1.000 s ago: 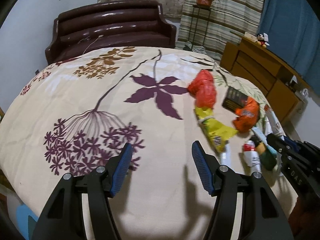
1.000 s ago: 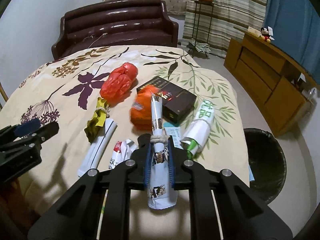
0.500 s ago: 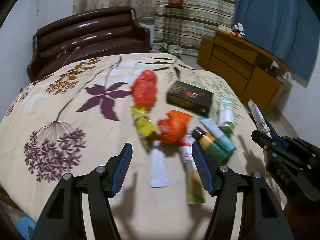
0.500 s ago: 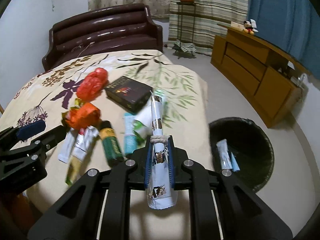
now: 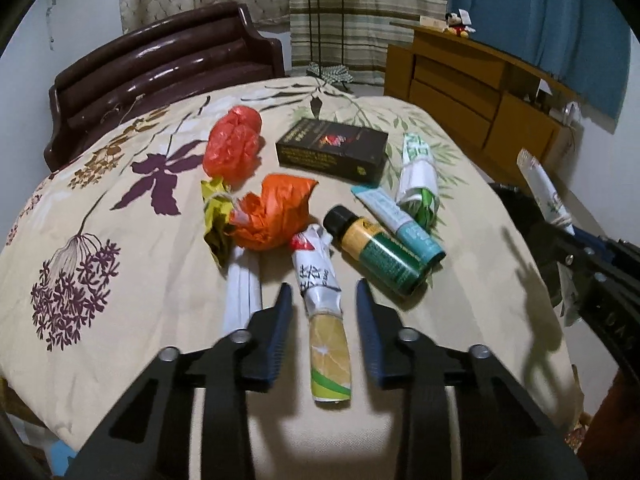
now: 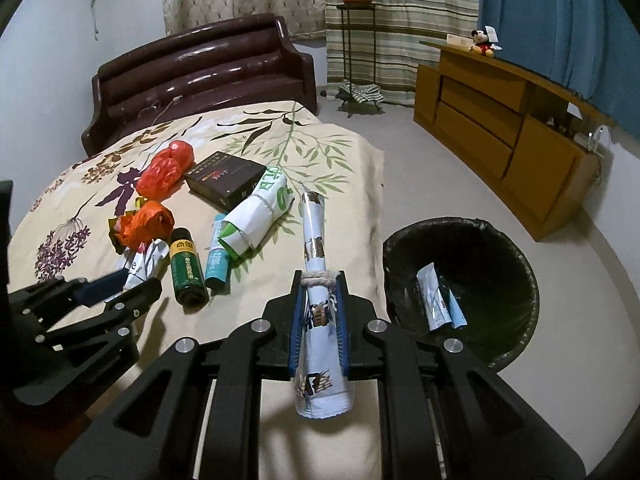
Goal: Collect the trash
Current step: 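Grasp a white-and-red tube with the left tool while the right tool holds the foil packet, then move both tools over the bin and open them to drop the items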
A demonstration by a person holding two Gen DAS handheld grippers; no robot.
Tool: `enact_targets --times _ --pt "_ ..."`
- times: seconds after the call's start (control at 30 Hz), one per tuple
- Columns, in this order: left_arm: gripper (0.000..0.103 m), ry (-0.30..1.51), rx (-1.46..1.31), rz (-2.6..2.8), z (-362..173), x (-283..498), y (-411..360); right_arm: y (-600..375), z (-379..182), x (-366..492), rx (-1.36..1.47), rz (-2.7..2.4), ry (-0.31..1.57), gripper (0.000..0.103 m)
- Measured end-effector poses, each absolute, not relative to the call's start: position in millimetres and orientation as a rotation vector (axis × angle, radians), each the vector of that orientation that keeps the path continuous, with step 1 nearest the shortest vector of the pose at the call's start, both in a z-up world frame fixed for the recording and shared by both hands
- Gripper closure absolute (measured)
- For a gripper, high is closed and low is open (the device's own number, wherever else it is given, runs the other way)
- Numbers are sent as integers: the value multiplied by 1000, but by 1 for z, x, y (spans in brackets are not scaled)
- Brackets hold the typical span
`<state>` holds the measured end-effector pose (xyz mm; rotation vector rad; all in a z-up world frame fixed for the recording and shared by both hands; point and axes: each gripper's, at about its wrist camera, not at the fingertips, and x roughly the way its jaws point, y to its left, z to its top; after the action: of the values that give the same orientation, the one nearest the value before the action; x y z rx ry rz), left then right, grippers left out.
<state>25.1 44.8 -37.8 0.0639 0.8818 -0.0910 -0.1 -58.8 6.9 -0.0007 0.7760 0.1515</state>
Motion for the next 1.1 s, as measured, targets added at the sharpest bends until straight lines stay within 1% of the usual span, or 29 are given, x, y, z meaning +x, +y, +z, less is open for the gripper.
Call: enact_targets --times 0.07,0.13,0.4,0.6,0.83,1.1 --pt "83 889 66 -96 -40 25 44 -60 6 -1 4 157 777 89" --pt "85 888 65 -107 -41 23 44 -61 6 -2 6 159 775 89" --pt "86 821 69 -156 -21 7 41 -67 11 -3 19 144 760 89" --pt "86 740 57 -203 3 0 31 -79 16 -2 20 104 744 89" --pt "86 690 56 -255 13 18 3 -110 16 5 30 12 737 89" --pt "86 677 86 -322 8 49 -46 -157 10 19 49 -115 735 89"
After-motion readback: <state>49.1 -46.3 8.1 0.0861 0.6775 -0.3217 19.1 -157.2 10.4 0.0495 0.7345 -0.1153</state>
